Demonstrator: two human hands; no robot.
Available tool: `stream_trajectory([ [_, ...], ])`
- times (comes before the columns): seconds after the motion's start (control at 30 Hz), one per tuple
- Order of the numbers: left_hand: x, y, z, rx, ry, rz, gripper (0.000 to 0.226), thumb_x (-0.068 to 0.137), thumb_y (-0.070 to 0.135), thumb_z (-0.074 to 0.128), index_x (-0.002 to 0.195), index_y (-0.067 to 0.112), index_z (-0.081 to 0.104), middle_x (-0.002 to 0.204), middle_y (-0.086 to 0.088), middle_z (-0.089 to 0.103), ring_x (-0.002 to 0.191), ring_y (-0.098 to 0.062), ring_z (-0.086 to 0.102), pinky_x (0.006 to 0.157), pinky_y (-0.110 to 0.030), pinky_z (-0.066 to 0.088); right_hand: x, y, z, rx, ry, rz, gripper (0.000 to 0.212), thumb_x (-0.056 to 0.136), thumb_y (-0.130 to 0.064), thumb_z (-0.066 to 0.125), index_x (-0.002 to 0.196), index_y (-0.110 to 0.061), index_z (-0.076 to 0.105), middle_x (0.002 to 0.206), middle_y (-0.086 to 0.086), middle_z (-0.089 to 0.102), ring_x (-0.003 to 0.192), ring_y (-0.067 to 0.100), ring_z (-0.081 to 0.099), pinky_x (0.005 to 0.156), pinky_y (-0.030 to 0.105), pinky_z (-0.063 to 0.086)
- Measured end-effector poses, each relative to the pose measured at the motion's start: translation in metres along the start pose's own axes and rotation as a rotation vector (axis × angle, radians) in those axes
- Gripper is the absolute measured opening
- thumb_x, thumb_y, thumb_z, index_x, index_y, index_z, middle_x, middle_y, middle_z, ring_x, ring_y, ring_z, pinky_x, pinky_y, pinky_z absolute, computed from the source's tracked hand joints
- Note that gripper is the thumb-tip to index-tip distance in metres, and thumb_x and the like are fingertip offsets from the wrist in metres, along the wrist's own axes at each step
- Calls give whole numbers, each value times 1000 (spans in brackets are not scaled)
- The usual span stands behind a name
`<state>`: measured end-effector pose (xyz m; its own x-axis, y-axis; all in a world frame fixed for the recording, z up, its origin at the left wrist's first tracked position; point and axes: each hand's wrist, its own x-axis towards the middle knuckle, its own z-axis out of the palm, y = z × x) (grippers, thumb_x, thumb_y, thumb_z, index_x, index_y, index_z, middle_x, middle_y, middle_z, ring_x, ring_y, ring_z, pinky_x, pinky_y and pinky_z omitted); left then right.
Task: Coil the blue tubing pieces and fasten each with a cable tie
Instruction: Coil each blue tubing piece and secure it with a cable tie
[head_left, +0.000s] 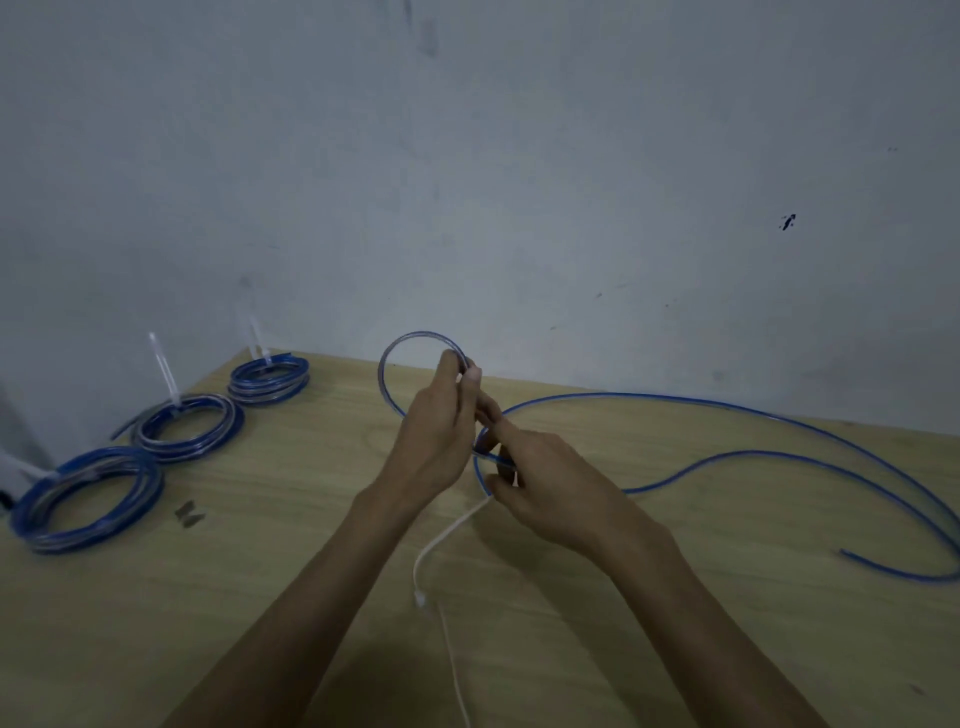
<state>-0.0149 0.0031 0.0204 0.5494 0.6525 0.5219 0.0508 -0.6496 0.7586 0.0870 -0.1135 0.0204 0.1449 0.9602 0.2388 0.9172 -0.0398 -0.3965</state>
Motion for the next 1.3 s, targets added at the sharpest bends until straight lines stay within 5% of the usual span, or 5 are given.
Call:
stream_trajectory([
  [0.3, 2, -14, -14, 358, -11, -54, 38, 106, 43, 35, 77, 23, 48, 56, 10, 44, 56, -9, 46, 55, -36, 29, 0, 22, -27, -272, 280, -95, 24, 97, -42, 60, 104, -20, 69, 96, -2, 70, 91, 23, 65, 74, 37, 48],
  [0.63, 2, 25, -19, -178, -417, -288, 48, 108, 40, 32, 66, 18, 34, 51, 12, 26, 44, -9, 21, 48, -25, 22, -5, 30, -38, -292, 363, -47, 50, 101, -49, 27, 142, -28, 47, 95, -7, 49, 92, 20, 52, 79, 34, 35],
  [0.83, 1, 46, -44, -330, -688, -411, 58, 98, 68, 27, 67, 19, 22, 60, 1, 9, 50, -14, 5, 46, -26, 9, -13, 13, -36, -7, 479, -81, 27, 98, -51, 41, 114, -32, 30, 93, -9, 46, 68, 6, 47, 62, 30, 33],
  [1.13, 4, 37, -76, -271, -688, -465, 55, 99, 63, 30, 65, 21, 23, 60, 1, 9, 48, -11, 4, 43, -22, 8, -9, 3, -37, -217, 813, -435, 23, 98, -25, 66, 107, -5, 74, 86, 8, 60, 56, 19, 52, 47, 33, 47],
  [1.3, 7, 28, -83, -154, -670, -496, 56, 99, 65, 29, 63, 23, 26, 60, 2, 11, 50, -12, 5, 44, -24, 7, -3, -3, -38, -126, 602, -375, 30, 100, -35, 58, 96, -12, 76, 75, 0, 58, 57, 19, 54, 53, 38, 48],
])
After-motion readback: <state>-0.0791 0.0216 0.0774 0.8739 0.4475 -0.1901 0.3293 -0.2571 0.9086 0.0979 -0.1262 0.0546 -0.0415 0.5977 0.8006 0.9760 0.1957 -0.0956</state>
